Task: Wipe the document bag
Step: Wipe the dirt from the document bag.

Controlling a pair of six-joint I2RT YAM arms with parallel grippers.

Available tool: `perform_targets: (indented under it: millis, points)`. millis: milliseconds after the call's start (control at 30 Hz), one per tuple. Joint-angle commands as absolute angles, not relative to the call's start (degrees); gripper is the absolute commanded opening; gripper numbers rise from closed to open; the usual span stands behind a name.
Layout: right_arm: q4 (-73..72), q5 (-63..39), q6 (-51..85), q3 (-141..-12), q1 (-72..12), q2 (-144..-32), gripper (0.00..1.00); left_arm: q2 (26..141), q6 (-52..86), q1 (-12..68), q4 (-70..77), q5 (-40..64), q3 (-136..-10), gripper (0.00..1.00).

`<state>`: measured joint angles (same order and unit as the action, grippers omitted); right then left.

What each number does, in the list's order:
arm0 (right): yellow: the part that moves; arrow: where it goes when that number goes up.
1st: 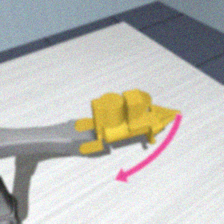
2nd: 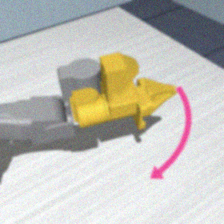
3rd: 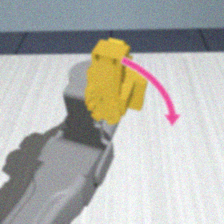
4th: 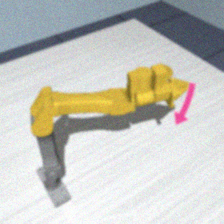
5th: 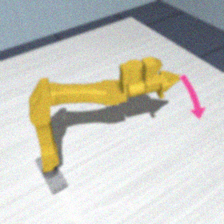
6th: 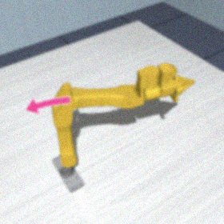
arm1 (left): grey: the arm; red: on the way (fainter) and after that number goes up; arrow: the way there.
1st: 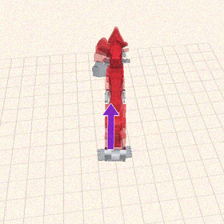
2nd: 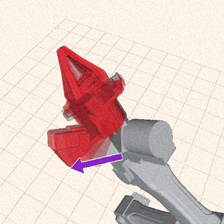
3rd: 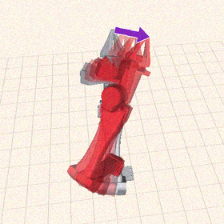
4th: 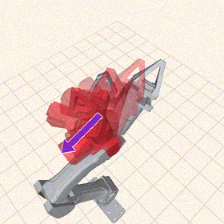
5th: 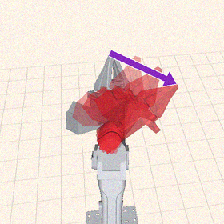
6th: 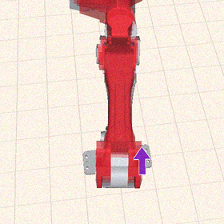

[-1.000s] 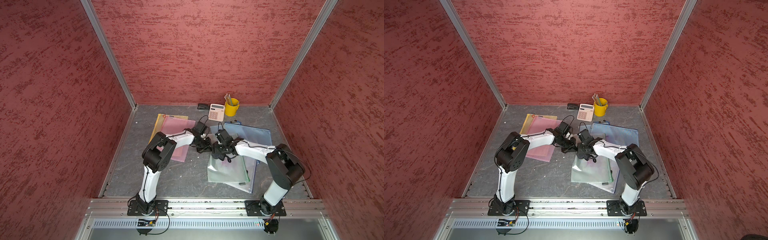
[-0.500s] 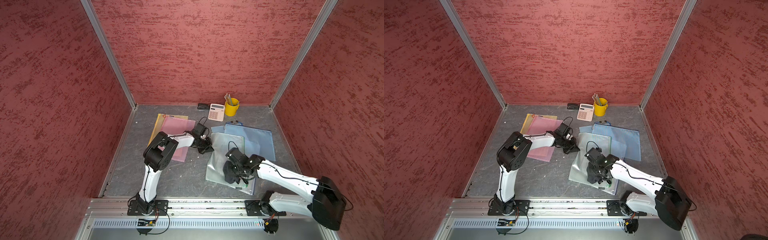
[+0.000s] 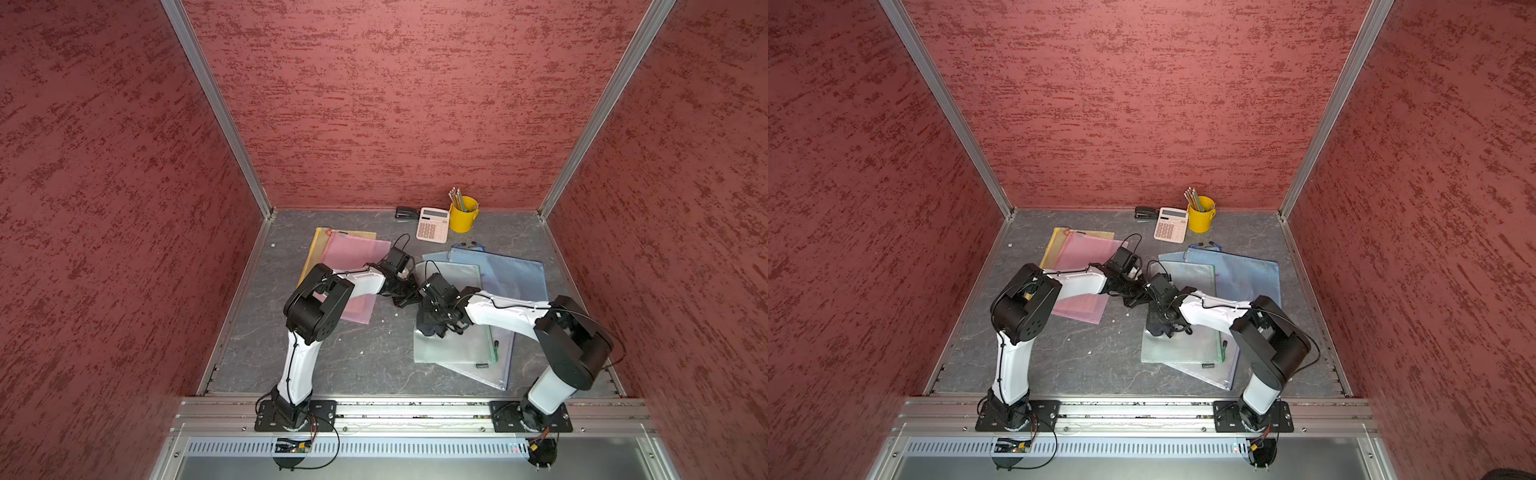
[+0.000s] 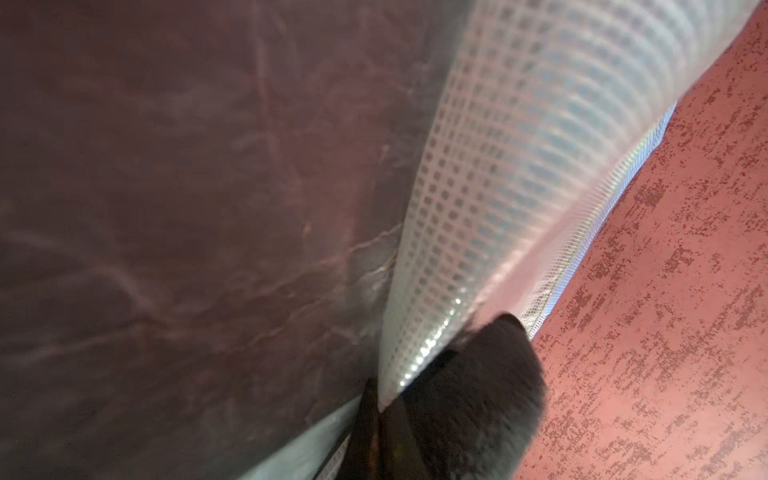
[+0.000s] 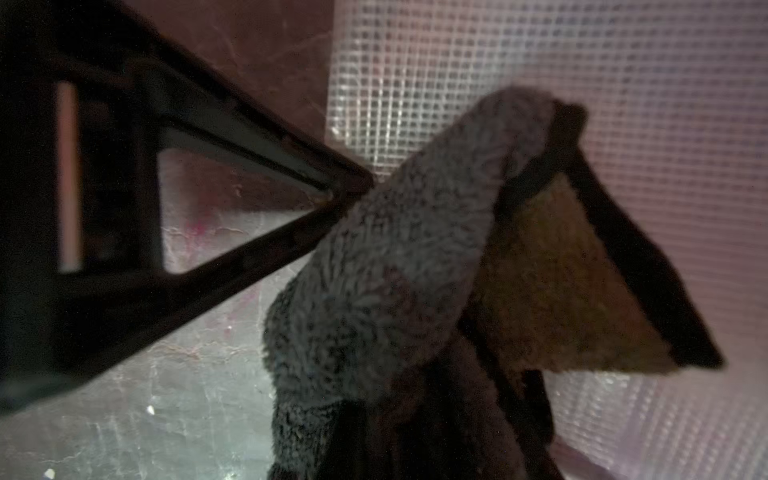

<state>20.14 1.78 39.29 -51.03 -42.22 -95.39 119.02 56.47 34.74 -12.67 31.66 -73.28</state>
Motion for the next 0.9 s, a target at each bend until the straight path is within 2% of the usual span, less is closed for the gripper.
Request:
perform_targets:
  millis: [0, 167, 300, 400, 500, 567, 700, 867]
  points:
    - [18.43, 2.25, 45.02, -42.15, -42.10, -97.50, 0.00, 117.94, 54.24, 33.41, -11.99, 32.40, -72.85, 0.00]
    - [25.78, 6.56, 54.82, -31.05, -42.19, -87.78, 0.00, 116.63, 51.06, 31.15, -13.37, 33.72, -71.07, 0.00]
    - [33.14, 3.53, 64.69, -24.54, -46.21, -74.09, 0.00, 115.26, 49.92, 29.59, -12.93, 34.01, -68.96, 0.00]
    - [42.86, 4.45, 67.89, -28.63, -50.53, -69.78, 0.00, 115.17, 49.92, 29.31, -11.90, 34.28, -68.38, 0.00]
    - [51.03, 13.20, 64.68, -39.74, -50.00, -68.55, 0.00, 115.15, 49.90, 29.75, -10.99, 34.45, -68.23, 0.00]
    - [50.17, 16.59, 59.16, -48.19, -47.18, -71.67, 0.00, 115.44, 49.87, 30.28, -10.81, 34.54, -68.42, 0.00]
    - [40.84, 17.50, 47.49, -61.94, -43.90, -86.14, 0.00, 115.84, 49.66, 31.65, -10.92, 34.40, -68.91, 0.00]
    - [29.85, 15.69, 42.17, -65.19, -41.46, -101.59, 0.00, 115.84, 50.14, 32.23, -10.85, 33.50, -68.64, 0.00]
